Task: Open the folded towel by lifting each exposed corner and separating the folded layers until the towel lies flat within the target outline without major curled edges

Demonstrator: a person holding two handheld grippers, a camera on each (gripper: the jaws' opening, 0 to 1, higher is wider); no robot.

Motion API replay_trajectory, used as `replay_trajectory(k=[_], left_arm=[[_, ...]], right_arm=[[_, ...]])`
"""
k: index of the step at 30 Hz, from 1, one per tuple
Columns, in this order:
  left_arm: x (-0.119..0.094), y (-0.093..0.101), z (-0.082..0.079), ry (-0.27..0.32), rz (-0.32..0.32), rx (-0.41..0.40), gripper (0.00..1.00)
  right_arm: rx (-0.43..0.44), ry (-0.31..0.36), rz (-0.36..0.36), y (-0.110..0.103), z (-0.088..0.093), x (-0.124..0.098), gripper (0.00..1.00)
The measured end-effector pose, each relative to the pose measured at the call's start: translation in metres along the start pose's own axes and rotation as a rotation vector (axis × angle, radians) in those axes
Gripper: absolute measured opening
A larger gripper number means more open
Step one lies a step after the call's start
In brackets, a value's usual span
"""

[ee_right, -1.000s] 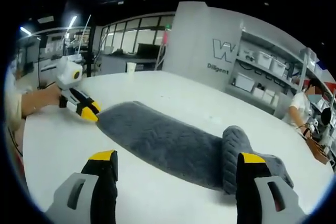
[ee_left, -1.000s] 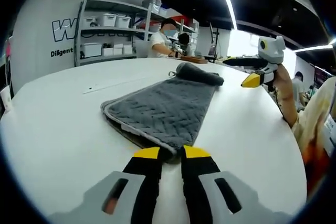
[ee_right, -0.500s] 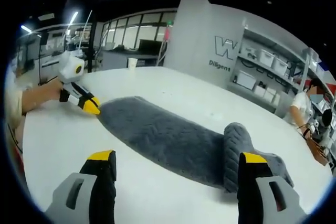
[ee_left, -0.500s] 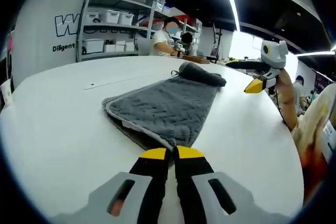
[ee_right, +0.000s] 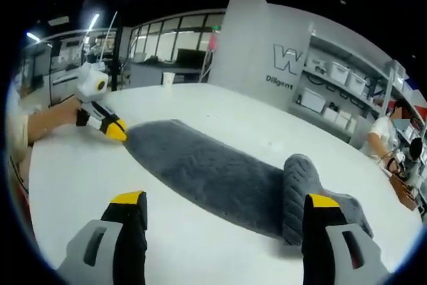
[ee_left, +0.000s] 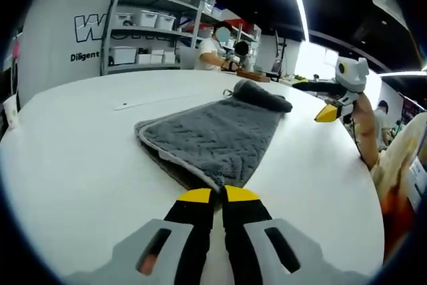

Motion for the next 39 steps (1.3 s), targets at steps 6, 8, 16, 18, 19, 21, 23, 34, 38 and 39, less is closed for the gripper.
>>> replay_trajectory(k=[6, 8, 16, 18, 19, 21, 23, 34, 38, 39], left_arm=[[-0.006, -0.01, 0.001, -0.003, -0.027, 0.002, 0.04], [-0.008, -0.013, 0.001, -0.004, -0.037, 0.001, 0.04], [-0.015, -0.027, 0.004, -0.006, -0.073, -0.012, 0.04], [-0.019, -0.032, 0.003, -0.004, -0.087, -0.018, 0.04], [-0.021, -0.035, 0.003, -0.003, -0.095, -0.02, 0.04], [-0.024, -0.04, 0.003, 0.0, -0.109, -0.022, 0.04], [-0.029, -0.047, 0.003, 0.004, -0.126, -0.033, 0.04], [-0.049, -0.073, 0.009, 0.011, -0.2, -0.068, 0.04], [-0.055, -0.079, 0.011, 0.009, -0.216, -0.073, 0.04], [-0.057, -0.082, 0.011, 0.01, -0.223, -0.076, 0.04]], right_arm=[[-0.001, 0.0, -0.002, 0.0, 0.0, 0.0, 0.97], [-0.003, -0.002, -0.002, 0.0, 0.0, 0.0, 0.97], [-0.003, -0.001, -0.007, -0.001, 0.0, 0.0, 0.98], [-0.005, -0.004, -0.003, 0.0, 0.001, 0.0, 0.98], [-0.005, -0.004, -0.003, 0.0, 0.001, 0.0, 0.98], [-0.002, -0.004, -0.003, 0.0, 0.001, 0.0, 0.98], [-0.003, -0.003, -0.003, 0.0, 0.0, 0.0, 0.98], [-0.007, -0.006, -0.006, -0.001, 0.0, 0.0, 0.98], [-0.011, -0.008, -0.007, -0.001, 0.001, 0.0, 0.98], [-0.01, -0.01, -0.006, 0.0, 0.001, 0.0, 0.97]])
Point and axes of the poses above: the point that each gripper's makers call its tool centre point, and the gripper's own axes: x roughly forward along the fingers, y roughly to its right, z roughly out of its underside, the point moved 1 cm from there along -x, roughly backward along the fingers, and after that the axes turned 2 degrees about x, right-handed, at the moved point
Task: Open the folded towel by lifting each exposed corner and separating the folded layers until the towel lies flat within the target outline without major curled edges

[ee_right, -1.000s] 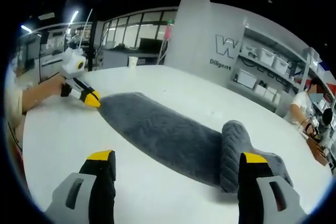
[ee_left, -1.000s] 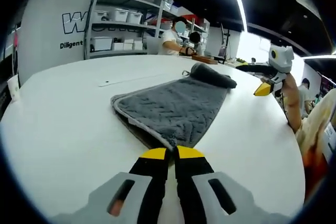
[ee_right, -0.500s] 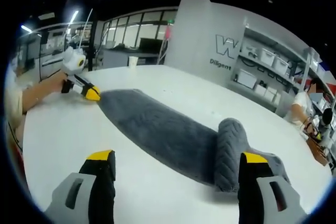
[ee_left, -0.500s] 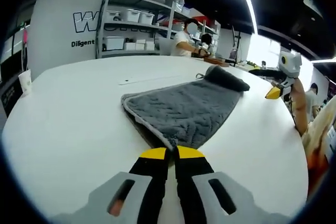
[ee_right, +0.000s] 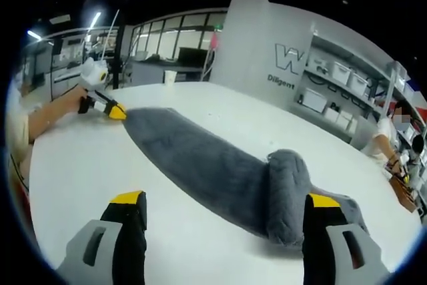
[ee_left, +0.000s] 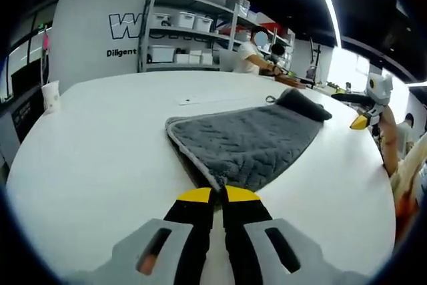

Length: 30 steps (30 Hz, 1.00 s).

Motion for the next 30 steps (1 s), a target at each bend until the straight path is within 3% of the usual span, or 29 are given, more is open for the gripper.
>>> replay_trajectory(k=[13, 30], left_arm=[[-0.02, -0.036, 0.008, 0.009, -0.084, -0.045, 0.05], [-0.043, -0.065, 0.013, 0.017, -0.172, -0.071, 0.05]], right_arm=[[-0.003, -0.009, 0.003, 0.0, 0.003, 0.001, 0.96], [-0.004, -0.014, 0.001, 0.0, 0.004, 0.0, 0.97]])
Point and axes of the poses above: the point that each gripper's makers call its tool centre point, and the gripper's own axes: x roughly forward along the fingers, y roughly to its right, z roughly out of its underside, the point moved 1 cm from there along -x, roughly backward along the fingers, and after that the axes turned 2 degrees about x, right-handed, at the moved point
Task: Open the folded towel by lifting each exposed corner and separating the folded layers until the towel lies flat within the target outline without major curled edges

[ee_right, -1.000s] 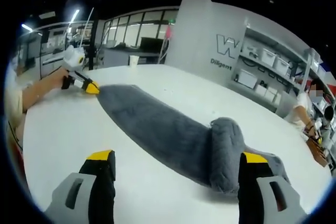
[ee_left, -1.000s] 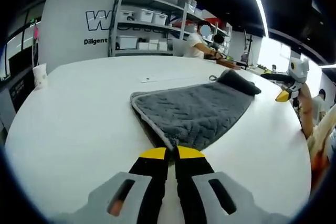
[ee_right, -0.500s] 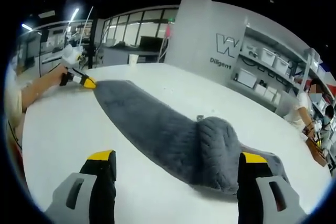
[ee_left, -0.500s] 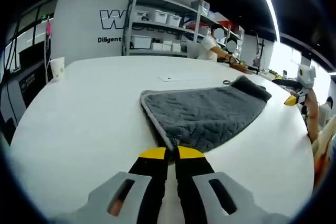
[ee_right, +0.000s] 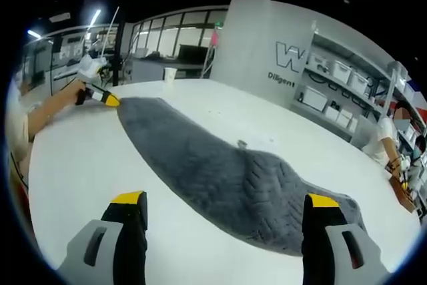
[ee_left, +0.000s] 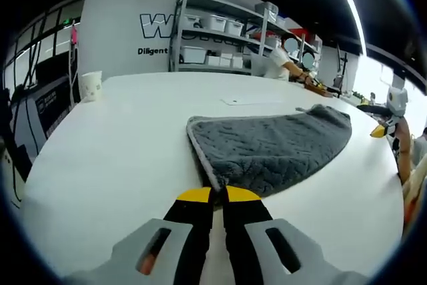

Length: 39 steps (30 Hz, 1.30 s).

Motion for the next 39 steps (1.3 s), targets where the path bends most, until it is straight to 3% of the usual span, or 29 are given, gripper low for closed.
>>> replay_trajectory(k=[31, 39], left_arm=[[-0.027, -0.054, 0.004, 0.024, -0.119, -0.077, 0.05], [-0.035, -0.057, 0.004, 0.022, -0.147, -0.061, 0.05]], right_arm=[[0.0, 0.0, -0.005, -0.001, 0.0, -0.001, 0.97], [0.003, -0.009, -0.005, -0.001, 0.002, 0.0, 0.98]])
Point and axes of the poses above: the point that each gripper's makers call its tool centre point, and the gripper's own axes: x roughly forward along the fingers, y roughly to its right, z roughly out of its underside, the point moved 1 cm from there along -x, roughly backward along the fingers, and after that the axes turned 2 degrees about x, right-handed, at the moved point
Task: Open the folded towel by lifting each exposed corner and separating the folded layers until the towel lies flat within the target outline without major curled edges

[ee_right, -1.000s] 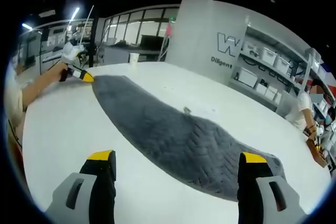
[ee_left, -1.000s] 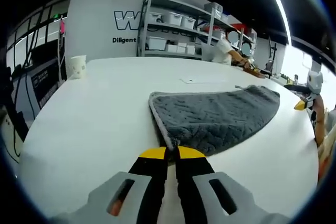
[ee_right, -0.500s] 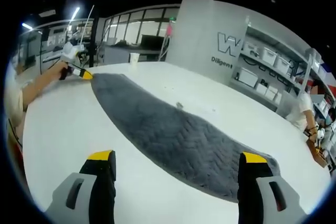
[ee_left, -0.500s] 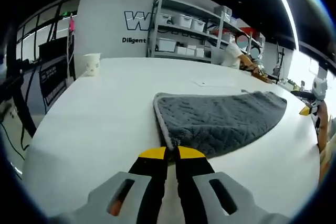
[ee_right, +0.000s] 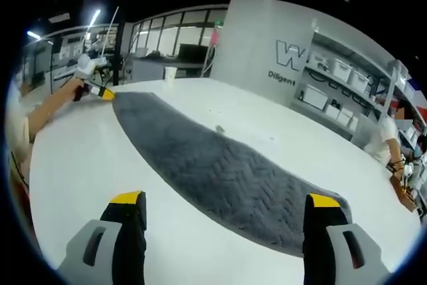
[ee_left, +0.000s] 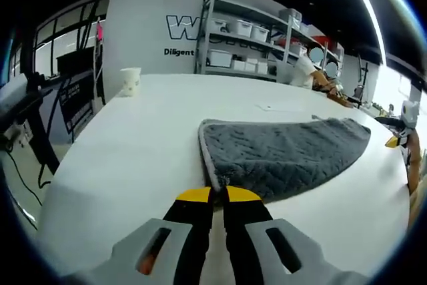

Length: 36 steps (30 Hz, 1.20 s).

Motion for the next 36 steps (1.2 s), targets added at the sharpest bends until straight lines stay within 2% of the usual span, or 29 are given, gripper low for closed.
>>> replay_trajectory(k=[12, 24, 36], left_arm=[[-0.015, -0.003, 0.012, -0.022, -0.021, 0.009, 0.05], [-0.029, 0.003, 0.026, -0.045, -0.033, 0.02, 0.06], [-0.038, -0.001, 0.032, -0.056, -0.038, 0.009, 0.06]], right_arm=[[-0.001, -0.004, -0.002, 0.0, 0.0, 0.0, 0.98], [-0.005, -0.008, -0.002, -0.001, 0.001, 0.0, 0.98], [-0.009, -0.013, -0.003, -0.002, 0.001, 0.0, 0.98]])
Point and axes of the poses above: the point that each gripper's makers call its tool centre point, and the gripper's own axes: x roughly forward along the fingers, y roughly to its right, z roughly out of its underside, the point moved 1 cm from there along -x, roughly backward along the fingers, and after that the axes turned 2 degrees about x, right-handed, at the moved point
